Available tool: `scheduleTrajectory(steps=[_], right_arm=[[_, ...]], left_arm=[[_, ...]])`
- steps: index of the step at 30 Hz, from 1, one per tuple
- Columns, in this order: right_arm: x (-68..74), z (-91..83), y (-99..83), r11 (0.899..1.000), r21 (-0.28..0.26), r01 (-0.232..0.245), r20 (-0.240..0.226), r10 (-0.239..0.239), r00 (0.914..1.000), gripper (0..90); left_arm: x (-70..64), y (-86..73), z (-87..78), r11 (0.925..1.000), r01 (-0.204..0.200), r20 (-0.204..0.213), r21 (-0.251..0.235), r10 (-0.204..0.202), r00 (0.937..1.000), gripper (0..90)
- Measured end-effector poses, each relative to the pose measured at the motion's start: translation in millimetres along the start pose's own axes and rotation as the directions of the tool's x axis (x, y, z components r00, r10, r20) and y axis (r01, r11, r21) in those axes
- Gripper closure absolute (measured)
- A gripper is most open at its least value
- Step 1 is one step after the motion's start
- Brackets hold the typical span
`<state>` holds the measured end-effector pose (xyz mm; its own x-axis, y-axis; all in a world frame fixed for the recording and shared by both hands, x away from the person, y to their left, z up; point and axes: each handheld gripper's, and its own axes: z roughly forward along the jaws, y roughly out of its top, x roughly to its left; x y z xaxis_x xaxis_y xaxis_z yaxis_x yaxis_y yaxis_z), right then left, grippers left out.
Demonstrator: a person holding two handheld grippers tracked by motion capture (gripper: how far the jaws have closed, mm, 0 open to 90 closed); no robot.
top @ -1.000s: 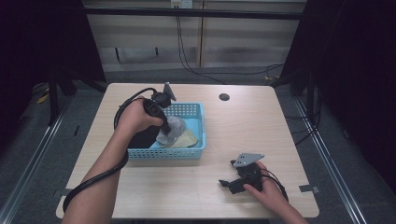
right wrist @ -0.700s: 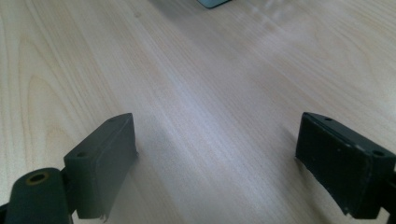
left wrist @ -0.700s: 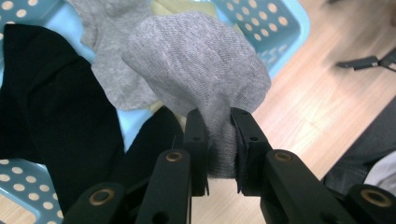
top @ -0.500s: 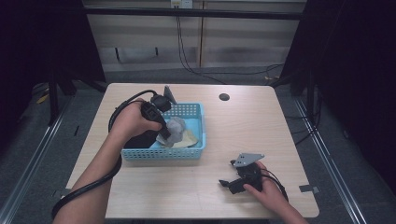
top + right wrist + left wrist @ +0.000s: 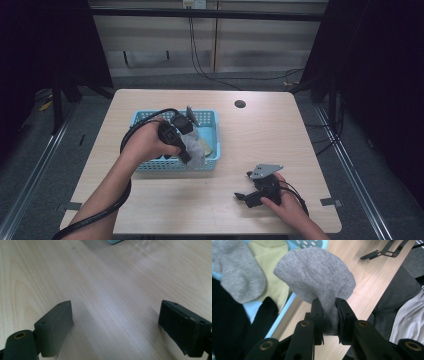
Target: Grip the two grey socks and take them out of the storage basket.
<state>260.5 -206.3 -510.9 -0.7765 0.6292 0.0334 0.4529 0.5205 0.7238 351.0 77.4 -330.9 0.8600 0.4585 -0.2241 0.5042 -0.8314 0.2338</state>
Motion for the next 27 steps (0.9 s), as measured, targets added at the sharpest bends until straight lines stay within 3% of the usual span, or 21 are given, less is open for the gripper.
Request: scheduleTrajectory(steps=[10, 17, 27], right_arm=[[0.0, 0.0, 0.0, 1.000, 0.000, 0.000, 0.000, 0.000, 1.0000, 11.8], [0.2, -0.2, 0.0, 1.000, 0.003, -0.002, -0.002, 0.002, 1.0000, 11.7], [0.2, -0.1, 0.0, 1.000, 0.003, -0.002, -0.002, 0.002, 1.0000, 11.7]], left_arm=[[-7.8, -7.4, 24.0, 0.9998, -0.016, 0.020, 0.014, 0.015, 0.9997, 77.6], [-4.0, -12.3, 45.0, 1.0000, -0.004, 0.022, -0.005, 0.004, 0.9997, 73.0], [-1.7, -21.2, 59.7, 1.0000, -0.002, 0.028, -0.004, 0.002, 0.9996, 69.2]])
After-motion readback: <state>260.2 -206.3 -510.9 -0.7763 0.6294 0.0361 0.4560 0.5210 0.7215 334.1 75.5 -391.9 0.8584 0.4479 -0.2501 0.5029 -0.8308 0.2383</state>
